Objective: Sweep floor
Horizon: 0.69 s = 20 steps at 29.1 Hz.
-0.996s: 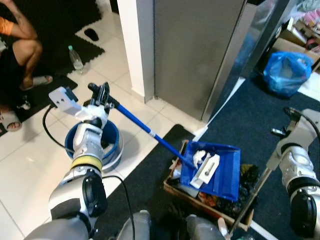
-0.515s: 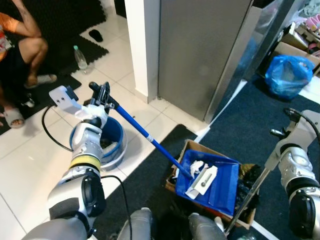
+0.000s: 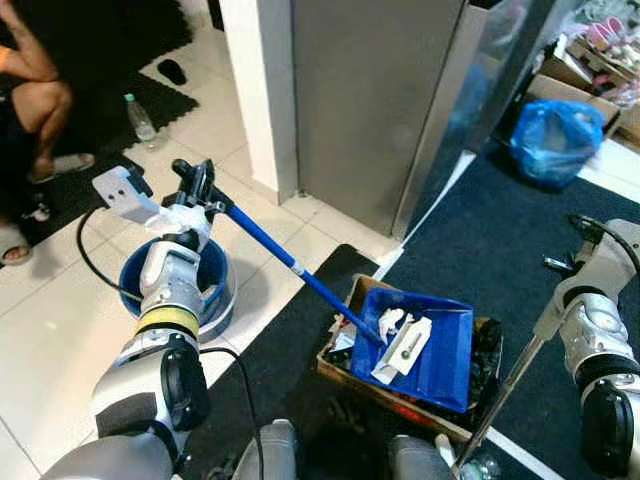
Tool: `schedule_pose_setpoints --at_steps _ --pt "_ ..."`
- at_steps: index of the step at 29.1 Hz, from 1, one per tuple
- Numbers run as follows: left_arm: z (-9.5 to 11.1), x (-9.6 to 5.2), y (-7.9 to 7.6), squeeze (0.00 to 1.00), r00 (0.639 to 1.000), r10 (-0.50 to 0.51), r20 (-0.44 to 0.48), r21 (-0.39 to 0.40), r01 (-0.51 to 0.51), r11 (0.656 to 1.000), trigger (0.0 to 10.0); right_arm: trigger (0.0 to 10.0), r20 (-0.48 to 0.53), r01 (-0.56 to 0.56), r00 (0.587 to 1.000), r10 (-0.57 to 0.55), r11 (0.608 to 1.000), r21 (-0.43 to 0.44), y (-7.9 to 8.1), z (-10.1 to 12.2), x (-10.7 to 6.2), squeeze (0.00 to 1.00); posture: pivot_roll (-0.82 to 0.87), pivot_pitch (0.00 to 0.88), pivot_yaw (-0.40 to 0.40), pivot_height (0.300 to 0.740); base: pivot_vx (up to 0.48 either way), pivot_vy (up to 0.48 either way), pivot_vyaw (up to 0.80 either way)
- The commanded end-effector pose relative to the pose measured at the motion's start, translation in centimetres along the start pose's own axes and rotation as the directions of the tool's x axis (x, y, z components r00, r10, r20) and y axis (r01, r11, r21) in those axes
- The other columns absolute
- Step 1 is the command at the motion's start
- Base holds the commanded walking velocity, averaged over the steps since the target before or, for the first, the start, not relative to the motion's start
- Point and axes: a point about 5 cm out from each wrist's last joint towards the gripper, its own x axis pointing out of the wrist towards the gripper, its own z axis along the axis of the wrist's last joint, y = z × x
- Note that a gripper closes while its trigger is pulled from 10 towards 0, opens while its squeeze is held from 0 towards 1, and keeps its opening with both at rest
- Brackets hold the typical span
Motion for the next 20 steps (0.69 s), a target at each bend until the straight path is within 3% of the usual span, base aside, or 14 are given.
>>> schedule_pose_setpoints --at_steps 1,6,13,20 --pt "1.5 0.7 -0.2 0.0 0.999 -0.019 0.048 0.063 0.016 0.998 10.0 10.0 -0.001 0.009 1.0 -0.009 1.0 0.002 -0.2 -0.1 0.0 0.0 0.13 0.011 -0.028 0.74 0.0 0.0 0.0" --pt "1.9 1.2 -1.1 0.0 0.997 -0.071 0.04 0.194 0.062 0.979 10.0 10.0 0.0 0.013 1.0 -0.013 1.0 0.005 -0.4 -0.3 -0.2 0.0 0.12 0.022 -0.021 0.74 0.0 0.0 0.0" --pt "2.3 1.8 -2.0 0.0 0.993 -0.107 0.048 0.254 0.092 0.963 10.0 10.0 0.001 0.019 1.0 -0.019 1.0 0.009 -0.6 -0.4 -0.2 0.0 0.12 0.024 -0.016 0.74 0.0 0.0 0.0" --pt "3.0 3.2 -4.2 0.0 0.978 -0.201 0.061 0.339 0.169 0.926 10.0 10.0 0.001 0.023 1.0 -0.023 1.0 0.016 -0.7 -0.6 -0.3 0.0 0.11 0.022 -0.012 0.74 0.0 0.0 0.0"
